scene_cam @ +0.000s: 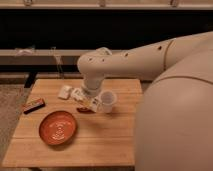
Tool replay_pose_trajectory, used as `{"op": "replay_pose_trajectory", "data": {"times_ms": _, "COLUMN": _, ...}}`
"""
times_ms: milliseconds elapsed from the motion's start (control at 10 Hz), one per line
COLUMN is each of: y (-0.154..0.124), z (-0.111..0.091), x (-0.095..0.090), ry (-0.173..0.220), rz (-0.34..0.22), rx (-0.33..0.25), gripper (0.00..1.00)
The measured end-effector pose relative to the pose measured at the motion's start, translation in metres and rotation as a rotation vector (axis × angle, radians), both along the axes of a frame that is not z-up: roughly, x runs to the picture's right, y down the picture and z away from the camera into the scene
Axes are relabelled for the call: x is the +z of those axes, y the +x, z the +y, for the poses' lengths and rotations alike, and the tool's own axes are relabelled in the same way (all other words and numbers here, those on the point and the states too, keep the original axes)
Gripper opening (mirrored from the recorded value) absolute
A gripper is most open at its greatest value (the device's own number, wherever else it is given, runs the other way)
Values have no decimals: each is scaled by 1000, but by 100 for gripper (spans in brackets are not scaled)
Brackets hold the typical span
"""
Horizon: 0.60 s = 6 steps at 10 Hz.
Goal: Place the bottle in the ceramic bowl
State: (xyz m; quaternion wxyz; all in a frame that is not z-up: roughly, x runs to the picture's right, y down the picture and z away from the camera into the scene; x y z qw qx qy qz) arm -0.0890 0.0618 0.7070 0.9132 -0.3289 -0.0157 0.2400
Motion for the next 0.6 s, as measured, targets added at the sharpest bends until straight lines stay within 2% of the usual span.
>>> {"op": "replay_pose_trajectory", "data": {"times_ms": 600, "y": -59, "z": 21, "x": 15, "ry": -37, "rz": -154, "rx": -81, "gripper": 0}}
